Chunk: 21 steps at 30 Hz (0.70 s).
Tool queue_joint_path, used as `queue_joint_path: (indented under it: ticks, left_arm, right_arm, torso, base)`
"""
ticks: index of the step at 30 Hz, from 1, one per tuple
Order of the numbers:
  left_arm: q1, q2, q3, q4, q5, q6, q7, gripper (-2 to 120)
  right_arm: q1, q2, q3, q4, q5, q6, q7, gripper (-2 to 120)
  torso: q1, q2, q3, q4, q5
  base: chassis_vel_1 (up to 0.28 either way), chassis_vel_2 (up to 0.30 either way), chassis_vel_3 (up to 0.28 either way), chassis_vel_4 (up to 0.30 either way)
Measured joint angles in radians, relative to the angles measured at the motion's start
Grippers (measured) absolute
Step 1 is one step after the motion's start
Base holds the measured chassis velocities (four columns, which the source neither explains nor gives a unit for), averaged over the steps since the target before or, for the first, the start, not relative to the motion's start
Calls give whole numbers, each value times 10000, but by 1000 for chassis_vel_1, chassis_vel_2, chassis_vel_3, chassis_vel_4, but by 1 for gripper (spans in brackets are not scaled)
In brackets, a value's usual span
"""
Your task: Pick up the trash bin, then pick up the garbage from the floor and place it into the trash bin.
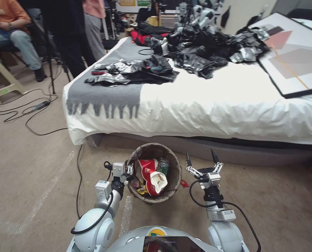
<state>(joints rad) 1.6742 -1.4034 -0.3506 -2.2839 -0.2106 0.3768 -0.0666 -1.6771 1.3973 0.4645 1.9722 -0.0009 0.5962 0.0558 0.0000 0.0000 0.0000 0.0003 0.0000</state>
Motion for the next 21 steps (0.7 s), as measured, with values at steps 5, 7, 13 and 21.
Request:
queue_joint_path:
  ticks: [5, 7, 13, 21]
  left_arm:
    - [-20, -2, -36, 38, 4, -40, 13, 6]
    - [-33, -2, -32, 56, 2, -61, 17, 6]
    - [-51, -2, -35, 70, -1, -108, 25, 6]
    - [-64, -5, -65, 72, -17, -130, 36, 6]
  right_arm:
    - [39, 9, 12, -2, -25, 0, 8, 100]
    - [54, 12, 31, -20, -82, 0, 35, 100]
    - [76, 10, 47, -30, -214, -29, 81, 100]
    - [130, 1, 50, -39, -379, -201, 216, 100]
  torso:
    - [0, 0, 0, 1, 0]
    - [0, 0, 0, -6, 0]
    - [0, 0, 0, -4, 0]
    - [0, 0, 0, -3, 0]
  base:
    - [75, 76, 68, 60]
    - [0, 0, 0, 0]
    - [0, 0, 0, 0]
    - [0, 0, 0, 0]
